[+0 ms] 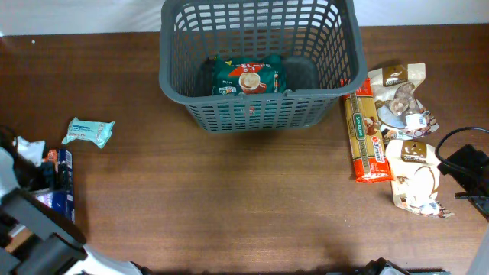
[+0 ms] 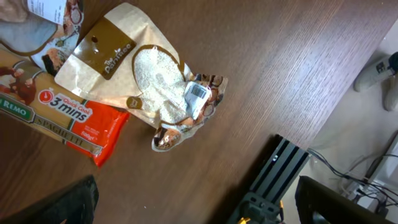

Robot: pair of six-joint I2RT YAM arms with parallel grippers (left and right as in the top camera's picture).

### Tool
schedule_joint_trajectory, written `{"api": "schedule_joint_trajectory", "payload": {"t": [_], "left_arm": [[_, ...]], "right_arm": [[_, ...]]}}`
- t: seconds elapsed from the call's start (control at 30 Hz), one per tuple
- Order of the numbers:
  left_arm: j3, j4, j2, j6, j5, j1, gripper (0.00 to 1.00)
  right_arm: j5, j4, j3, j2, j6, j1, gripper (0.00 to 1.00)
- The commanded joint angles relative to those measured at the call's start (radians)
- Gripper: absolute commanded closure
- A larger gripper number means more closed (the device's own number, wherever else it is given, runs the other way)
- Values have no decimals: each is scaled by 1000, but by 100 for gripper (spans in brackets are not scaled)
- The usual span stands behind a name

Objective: Pack container
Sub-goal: 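Move the left gripper to the tissue-pack stack and grasp it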

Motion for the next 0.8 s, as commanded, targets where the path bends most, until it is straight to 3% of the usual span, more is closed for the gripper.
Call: {"api": "schedule_joint_trajectory", "payload": {"t": [0.0, 0.33, 0.5, 0.63, 0.67, 0.77], "left_arm": [[-11, 21, 38, 23, -13, 29, 2], [-13, 56, 142, 11, 39, 39, 3], [-15, 82, 182, -19, 42, 39, 11], [-18, 108, 187, -18, 43, 39, 31], [-18, 113, 187, -18, 42, 39, 41], [-18, 140, 187, -18, 43, 39, 85]], "right_arm": [[20, 4, 3, -2, 0, -6, 1], [19, 3, 3, -2, 0, -6, 1], [18, 2, 3, -2, 1, -6, 1], [16, 2, 3, -2, 1, -6, 1], [16, 0, 3, -2, 1, -6, 1], [16, -3, 3, -2, 1, -6, 1]]}}
